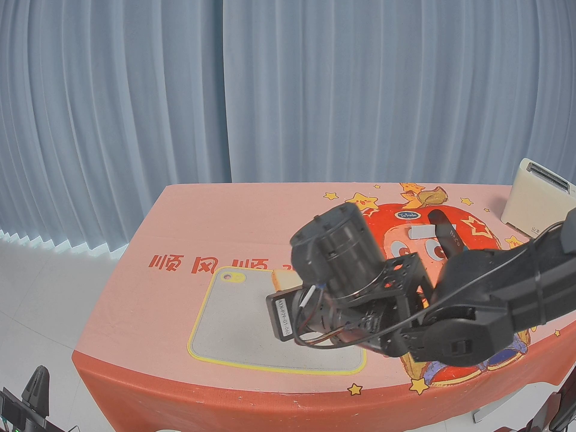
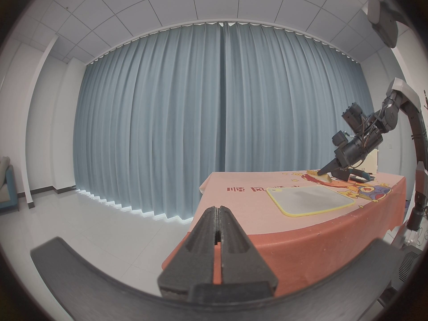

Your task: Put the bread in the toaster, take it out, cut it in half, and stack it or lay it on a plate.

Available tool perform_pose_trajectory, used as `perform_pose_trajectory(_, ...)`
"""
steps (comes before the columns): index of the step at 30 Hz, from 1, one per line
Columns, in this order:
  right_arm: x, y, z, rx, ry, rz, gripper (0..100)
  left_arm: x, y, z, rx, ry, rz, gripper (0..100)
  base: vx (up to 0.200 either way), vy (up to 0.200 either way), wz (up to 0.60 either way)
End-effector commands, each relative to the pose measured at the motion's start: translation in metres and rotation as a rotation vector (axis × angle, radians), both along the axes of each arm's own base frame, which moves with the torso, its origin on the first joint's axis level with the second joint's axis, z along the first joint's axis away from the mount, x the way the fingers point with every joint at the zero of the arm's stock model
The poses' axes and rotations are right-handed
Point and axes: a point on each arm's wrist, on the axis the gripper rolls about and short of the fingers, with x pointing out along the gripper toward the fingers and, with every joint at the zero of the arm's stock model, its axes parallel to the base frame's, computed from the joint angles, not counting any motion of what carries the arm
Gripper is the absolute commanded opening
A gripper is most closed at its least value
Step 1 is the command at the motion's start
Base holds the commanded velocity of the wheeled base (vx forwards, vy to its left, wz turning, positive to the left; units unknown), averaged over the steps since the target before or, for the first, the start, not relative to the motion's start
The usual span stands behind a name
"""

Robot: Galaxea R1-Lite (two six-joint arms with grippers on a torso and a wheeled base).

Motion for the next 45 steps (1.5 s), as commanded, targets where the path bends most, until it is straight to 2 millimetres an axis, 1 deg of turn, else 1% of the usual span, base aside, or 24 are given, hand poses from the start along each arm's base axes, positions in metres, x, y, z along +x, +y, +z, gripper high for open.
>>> perform_pose_trajectory(1, -0.003, -0.022, 0.023, 0.045, -0.03, -0.026, 0, 0.001, 0.0, -0.005, 0.0, 0.012, 0.001, 0, 0.0, 0.0, 0.0)
perform_pose_trajectory(7, -0.006, -0.046, 0.038, 0.063, -0.05, -0.056, 0, 0.001, 0.0, -0.005, 0.0, 0.012, 0.002, 0, 0.0, 0.0, 0.0)
perform_pose_trajectory(11, -0.008, -0.062, 0.047, 0.073, -0.066, -0.074, 0, 0.001, 0.0, -0.005, 0.0, 0.012, 0.002, 0, 0.0, -0.2, 0.0)
perform_pose_trajectory(14, -0.009, -0.072, 0.048, 0.071, -0.069, -0.089, 0, 0.001, 0.0, -0.005, 0.0, 0.011, 0.002, 0, 0.0, -0.2, 0.0)
perform_pose_trajectory(21, -0.011, -0.091, 0.053, 0.081, -0.075, -0.119, 0, 0.001, 0.0, -0.005, 0.0, 0.012, 0.001, 0, 0.0, -0.2, 0.0)
perform_pose_trajectory(22, -0.011, -0.091, 0.053, 0.081, -0.075, -0.119, 0, 0.001, 0.0, -0.005, 0.0, 0.012, 0.001, 0, 0.0, -0.2, 0.0)
perform_pose_trajectory(25, -0.011, -0.102, 0.059, 0.087, -0.091, -0.134, 0, 0.001, 0.0, -0.005, 0.0, 0.012, -0.001, 0, 0.0, -0.2, 0.0)
perform_pose_trajectory(30, -0.014, -0.12, 0.06, 0.052, -0.068, -0.162, 0, 0.001, 0.0, -0.005, 0.0, 0.014, 0.001, 0, 0.0, -0.2, 0.0)
perform_pose_trajectory(32, -0.016, -0.126, 0.057, 0.039, -0.059, -0.175, 0, 0.001, 0.0, -0.005, 0.0, 0.012, 0.001, 0, 0.0, -0.2, 0.0)
perform_pose_trajectory(33, -0.016, -0.126, 0.057, 0.039, -0.059, -0.175, 0, 0.001, 0.0, -0.005, 0.0, 0.012, 0.001, 0, 0.0, -0.2, 0.0)
perform_pose_trajectory(34, -0.017, -0.132, 0.055, 0.032, -0.053, -0.188, 0, 0.001, 0.0, -0.005, 0.0, 0.014, 0.001, 0, 0.0, -0.2, 0.0)
perform_pose_trajectory(35, -0.017, -0.133, 0.055, 0.032, -0.053, -0.19, 0, 0.001, 0.0, -0.005, 0.0, 0.012, 0.001, 0, 0.0, -0.2, 0.0)
perform_pose_trajectory(37, -0.017, -0.14, 0.052, 0.024, -0.049, -0.21, 0, 0.001, 0.0, -0.005, 0.0, 0.012, 0.001, 0, 0.0, -0.2, 0.0)
perform_pose_trajectory(42, -0.019, -0.15, 0.046, 0.002, -0.036, -0.23, 0, 0.001, 0.0, -0.005, 0.0, 0.012, 0.001, 0, 0.0, -0.2, 0.0)
perform_pose_trajectory(45, -0.015, -0.155, 0.041, -0.025, -0.03, -0.246, 0, 0.001, 0.0, -0.005, 0.0, 0.012, -0.001, 0, 0.0, -0.2, 0.0)
